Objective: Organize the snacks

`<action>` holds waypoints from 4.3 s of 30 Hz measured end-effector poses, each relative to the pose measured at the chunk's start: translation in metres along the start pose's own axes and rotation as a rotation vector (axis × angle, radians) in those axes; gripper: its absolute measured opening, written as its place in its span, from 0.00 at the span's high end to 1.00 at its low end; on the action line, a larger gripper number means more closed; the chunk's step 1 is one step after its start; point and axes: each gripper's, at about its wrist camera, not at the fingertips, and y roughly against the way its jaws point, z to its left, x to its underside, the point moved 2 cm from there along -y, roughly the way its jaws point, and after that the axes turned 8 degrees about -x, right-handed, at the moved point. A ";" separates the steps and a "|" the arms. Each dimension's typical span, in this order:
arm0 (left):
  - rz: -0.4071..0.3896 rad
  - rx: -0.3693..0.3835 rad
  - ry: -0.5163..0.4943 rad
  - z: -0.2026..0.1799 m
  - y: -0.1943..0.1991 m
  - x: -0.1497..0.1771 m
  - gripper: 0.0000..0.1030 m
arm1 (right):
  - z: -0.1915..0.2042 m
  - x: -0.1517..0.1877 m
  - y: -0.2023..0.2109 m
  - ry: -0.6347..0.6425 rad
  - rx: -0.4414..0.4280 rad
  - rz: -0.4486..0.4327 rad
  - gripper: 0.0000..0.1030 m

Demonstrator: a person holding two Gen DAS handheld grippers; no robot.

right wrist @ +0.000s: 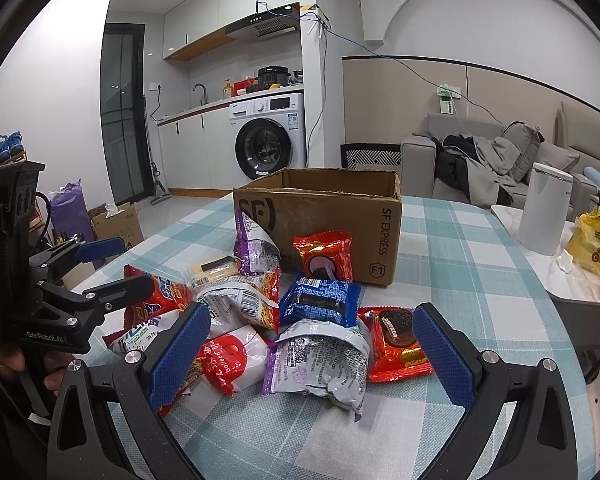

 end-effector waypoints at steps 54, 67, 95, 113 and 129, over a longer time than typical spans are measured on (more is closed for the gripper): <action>0.174 -0.034 0.042 0.029 -0.025 0.008 0.00 | -0.023 0.007 -0.037 -0.163 -0.025 0.239 0.03; 0.286 -0.059 0.120 0.046 -0.048 0.018 0.01 | -0.031 0.015 -0.053 -0.211 -0.035 0.307 0.14; 0.422 0.144 0.119 0.020 -0.087 0.025 0.54 | -0.031 0.021 -0.072 -0.264 -0.049 0.377 0.40; 0.295 0.122 0.107 0.022 -0.050 0.008 0.55 | -0.033 0.013 -0.040 -0.271 -0.087 0.258 0.52; 0.173 0.076 0.087 0.015 -0.020 -0.029 0.55 | -0.022 -0.018 -0.018 -0.217 -0.107 0.171 0.52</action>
